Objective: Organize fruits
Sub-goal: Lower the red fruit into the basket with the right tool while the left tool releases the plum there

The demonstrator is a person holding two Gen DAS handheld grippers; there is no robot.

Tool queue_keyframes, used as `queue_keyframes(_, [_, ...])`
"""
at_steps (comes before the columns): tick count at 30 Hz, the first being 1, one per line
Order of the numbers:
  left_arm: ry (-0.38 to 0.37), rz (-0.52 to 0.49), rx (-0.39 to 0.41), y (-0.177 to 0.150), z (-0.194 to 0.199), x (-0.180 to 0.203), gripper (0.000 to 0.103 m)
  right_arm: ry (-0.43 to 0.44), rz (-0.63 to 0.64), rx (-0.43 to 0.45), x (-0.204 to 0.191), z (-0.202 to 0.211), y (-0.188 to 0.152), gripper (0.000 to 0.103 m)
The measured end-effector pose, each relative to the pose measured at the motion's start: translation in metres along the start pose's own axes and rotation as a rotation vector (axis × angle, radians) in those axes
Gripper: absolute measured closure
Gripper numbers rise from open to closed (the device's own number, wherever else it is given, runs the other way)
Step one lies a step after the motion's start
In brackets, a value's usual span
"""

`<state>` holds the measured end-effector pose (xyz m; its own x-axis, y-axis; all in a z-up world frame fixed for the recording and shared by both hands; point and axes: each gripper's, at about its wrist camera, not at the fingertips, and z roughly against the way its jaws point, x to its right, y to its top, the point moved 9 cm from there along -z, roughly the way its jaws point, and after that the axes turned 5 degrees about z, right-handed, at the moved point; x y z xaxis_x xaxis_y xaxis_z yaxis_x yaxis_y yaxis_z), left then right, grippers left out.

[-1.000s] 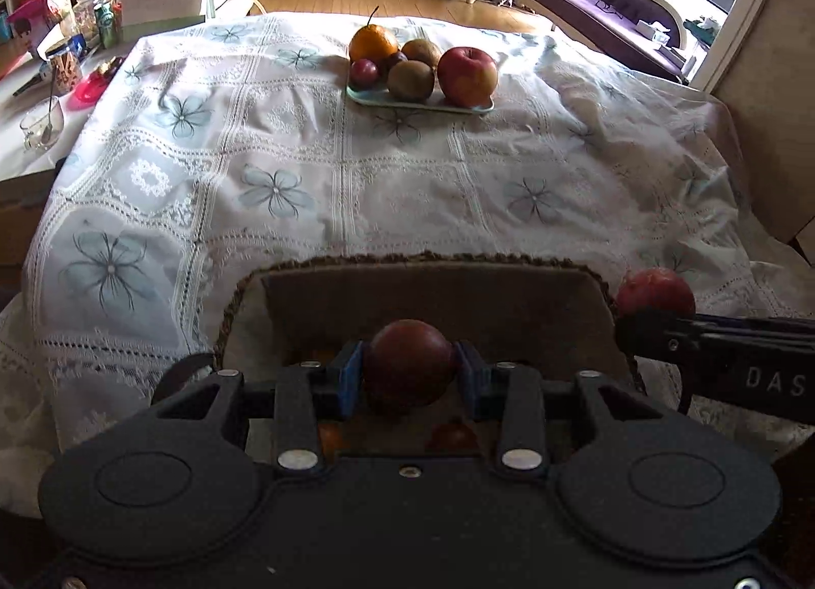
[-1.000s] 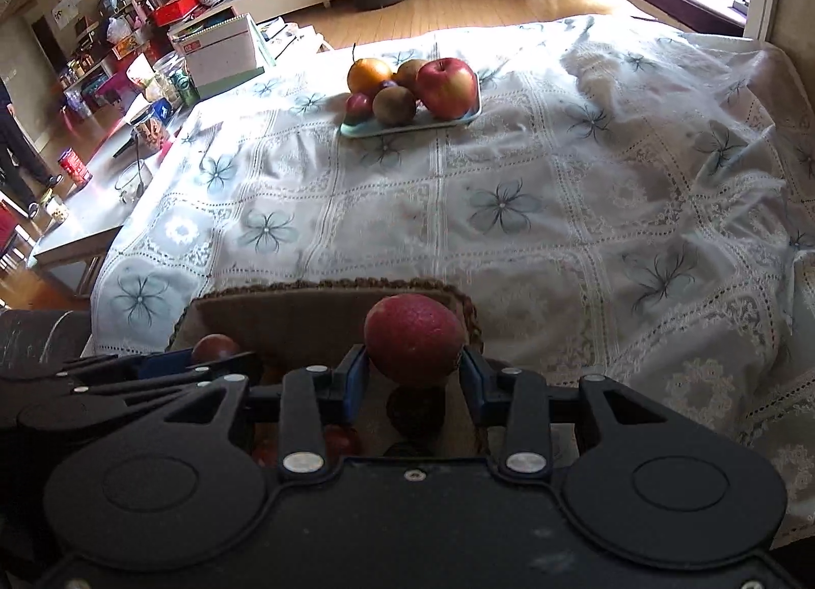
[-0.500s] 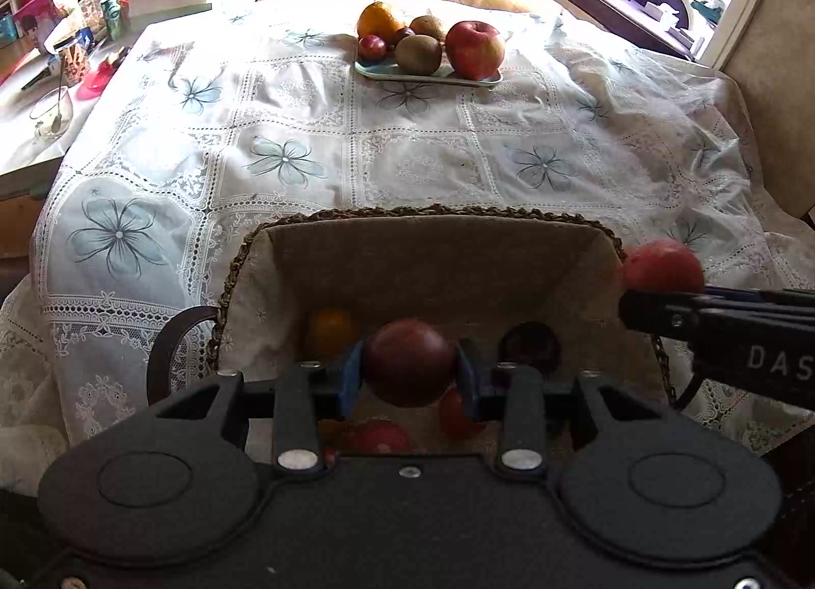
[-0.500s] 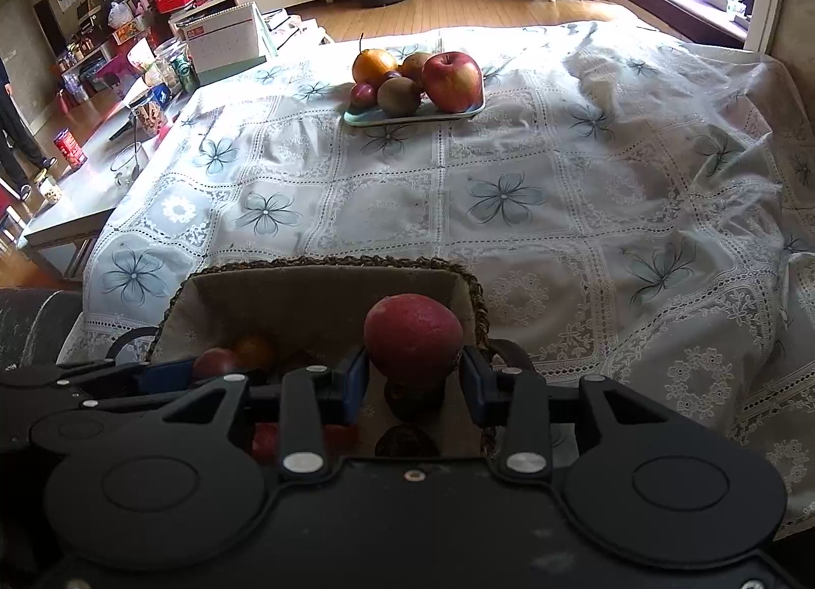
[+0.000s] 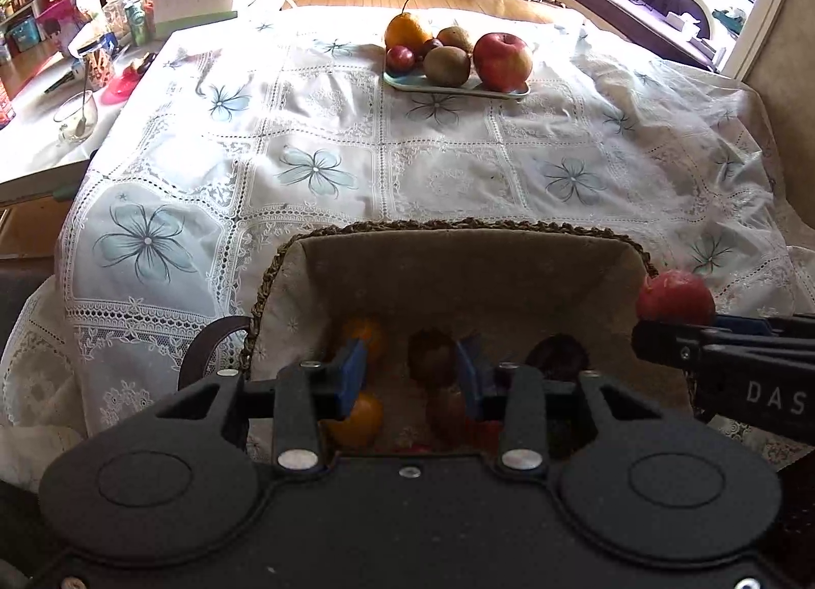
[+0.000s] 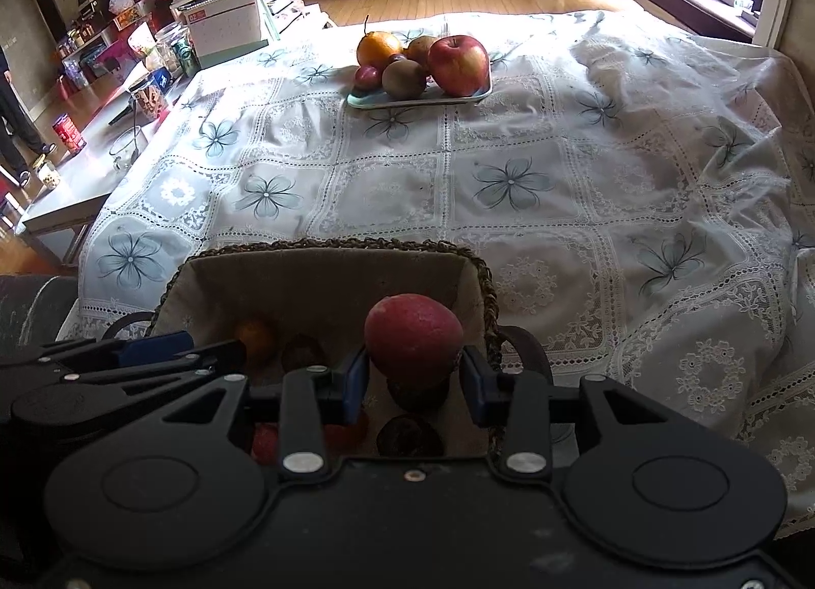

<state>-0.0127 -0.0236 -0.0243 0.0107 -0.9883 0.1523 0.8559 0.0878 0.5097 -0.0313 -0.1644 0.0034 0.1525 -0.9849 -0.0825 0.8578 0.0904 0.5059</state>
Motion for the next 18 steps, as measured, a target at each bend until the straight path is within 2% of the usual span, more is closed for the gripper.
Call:
queue_keyframes(10, [0.051, 0.039, -0.020, -0.004, -0.005, -0.010, 0.055, -0.008, 0.012, -0.041, -0.007, -0.008, -0.007, 0.063])
queue_keyframes(18, [0.059, 0.041, -0.028, -0.007, -0.007, -0.010, 0.055, -0.003, 0.015, -0.099, -0.011, -0.018, -0.015, 0.062])
